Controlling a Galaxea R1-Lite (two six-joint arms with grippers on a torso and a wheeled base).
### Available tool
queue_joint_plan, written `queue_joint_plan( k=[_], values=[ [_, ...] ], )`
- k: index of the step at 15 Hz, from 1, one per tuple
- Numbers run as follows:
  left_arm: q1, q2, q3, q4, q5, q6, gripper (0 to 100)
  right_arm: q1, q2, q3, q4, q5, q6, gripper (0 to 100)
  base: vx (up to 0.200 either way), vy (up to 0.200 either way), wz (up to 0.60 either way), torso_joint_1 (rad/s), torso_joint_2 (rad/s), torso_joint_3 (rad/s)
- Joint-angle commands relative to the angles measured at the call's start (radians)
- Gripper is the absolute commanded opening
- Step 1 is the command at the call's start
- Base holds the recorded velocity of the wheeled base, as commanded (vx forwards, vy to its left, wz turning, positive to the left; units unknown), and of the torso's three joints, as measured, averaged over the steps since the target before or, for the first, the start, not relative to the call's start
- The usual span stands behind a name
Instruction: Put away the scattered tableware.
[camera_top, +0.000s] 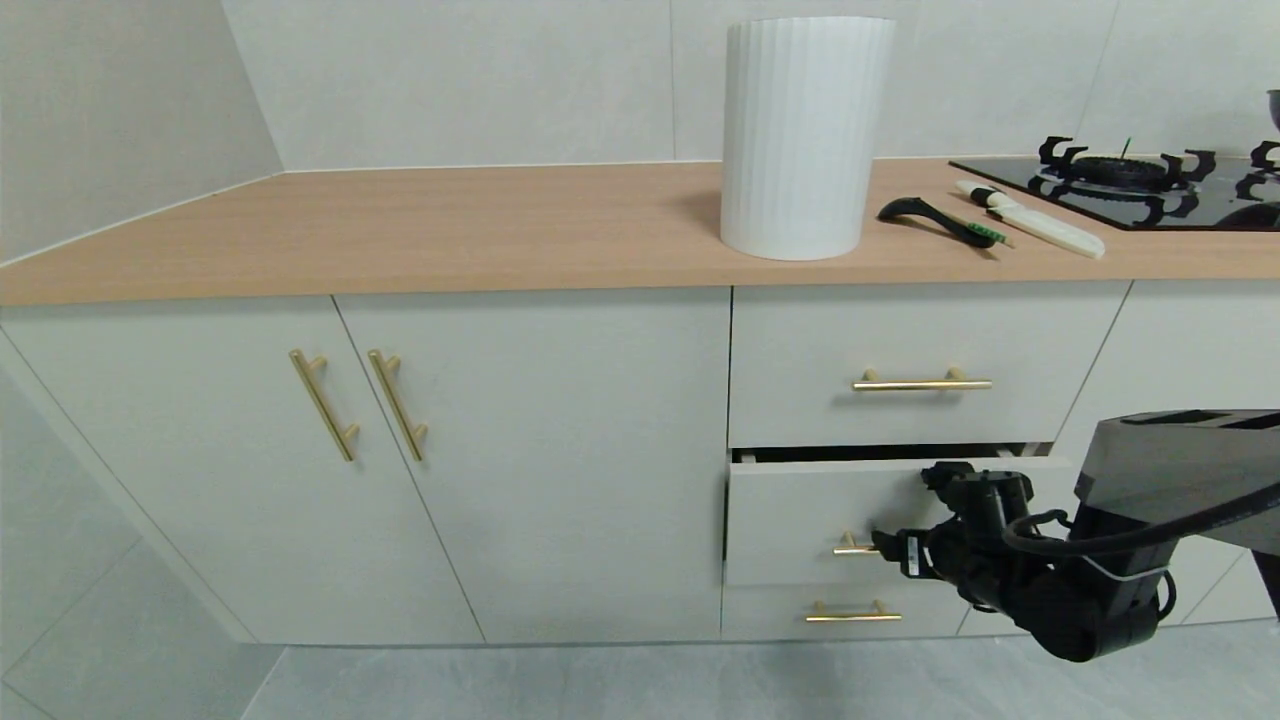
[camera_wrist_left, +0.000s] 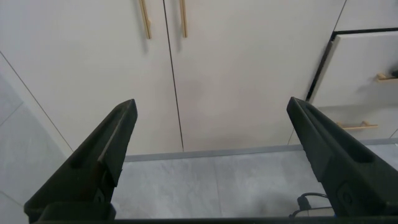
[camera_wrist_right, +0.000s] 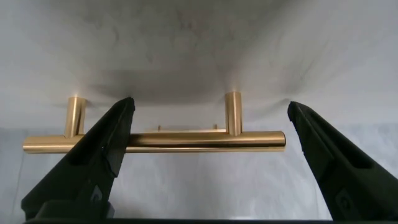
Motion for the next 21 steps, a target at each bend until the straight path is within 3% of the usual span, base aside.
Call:
queue_joint_plan(
  k=[1,6,12,15,21],
  values=[
    [0.000,0.002,0.000,0.000,0.000,0.000,100,0.001,-0.080,0.031,0.024,0.015,-0.002,100,0.000,0.000,0.00,0.000,0.00,0.000],
    [0.000,0.002,0.000,0.000,0.000,0.000,100,0.007,-0.432,0.075,0.326,0.088,-0.020,100,0.000,0.000,0.00,0.000,0.00,0.000],
    [0.000,0.002,0.000,0.000,0.000,0.000,100,0.042,-0.560,0.086,0.343,0.091,-0.014,100,0.000,0.000,0.00,0.000,0.00,0.000],
    [0.000,0.002,0.000,0.000,0.000,0.000,100,0.048,-0.463,0.084,0.264,0.088,-0.009,100,0.000,0.000,0.00,0.000,0.00,0.000],
    [0.000,0.002,0.000,0.000,0.000,0.000,100,0.045,-0.208,0.080,-0.106,0.014,-0.014,100,0.000,0.000,0.00,0.000,0.00,0.000]
  ],
)
